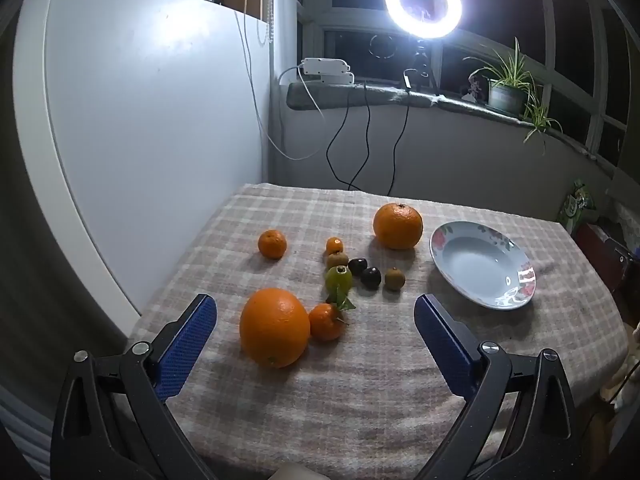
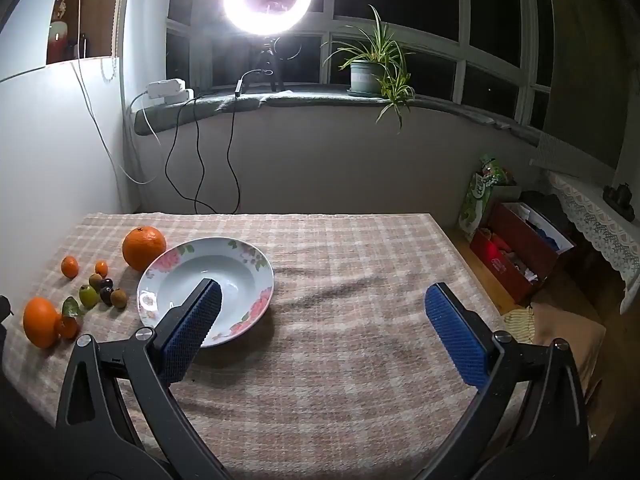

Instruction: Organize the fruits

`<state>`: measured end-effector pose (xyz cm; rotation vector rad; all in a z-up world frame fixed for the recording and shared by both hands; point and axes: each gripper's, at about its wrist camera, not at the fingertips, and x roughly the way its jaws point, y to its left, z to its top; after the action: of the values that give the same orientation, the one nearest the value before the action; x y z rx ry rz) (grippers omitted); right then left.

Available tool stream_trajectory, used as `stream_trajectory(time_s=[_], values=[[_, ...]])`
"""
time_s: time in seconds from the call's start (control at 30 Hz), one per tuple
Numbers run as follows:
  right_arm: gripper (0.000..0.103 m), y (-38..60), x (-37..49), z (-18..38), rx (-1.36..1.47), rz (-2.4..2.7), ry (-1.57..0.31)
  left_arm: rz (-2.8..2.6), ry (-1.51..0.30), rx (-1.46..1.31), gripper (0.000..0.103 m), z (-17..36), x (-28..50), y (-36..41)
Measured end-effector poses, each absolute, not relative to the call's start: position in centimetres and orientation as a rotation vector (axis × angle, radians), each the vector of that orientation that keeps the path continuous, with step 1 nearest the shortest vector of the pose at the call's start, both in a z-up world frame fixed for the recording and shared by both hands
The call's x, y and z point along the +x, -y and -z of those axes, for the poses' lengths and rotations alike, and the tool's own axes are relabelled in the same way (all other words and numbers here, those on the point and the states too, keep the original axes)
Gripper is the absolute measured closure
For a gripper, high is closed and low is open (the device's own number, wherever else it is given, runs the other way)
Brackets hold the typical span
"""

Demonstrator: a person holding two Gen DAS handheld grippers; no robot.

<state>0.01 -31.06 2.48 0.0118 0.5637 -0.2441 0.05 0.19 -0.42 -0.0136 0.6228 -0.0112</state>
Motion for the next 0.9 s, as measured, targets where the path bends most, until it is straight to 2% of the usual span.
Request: stream_trajectory(time_s=[0.9], values=[[0.0, 30.77, 0.04, -2.7, 0.01, 0.238, -0.562, 0.014, -0.617, -0.013, 0.004, 0.29, -0.14, -0.2]])
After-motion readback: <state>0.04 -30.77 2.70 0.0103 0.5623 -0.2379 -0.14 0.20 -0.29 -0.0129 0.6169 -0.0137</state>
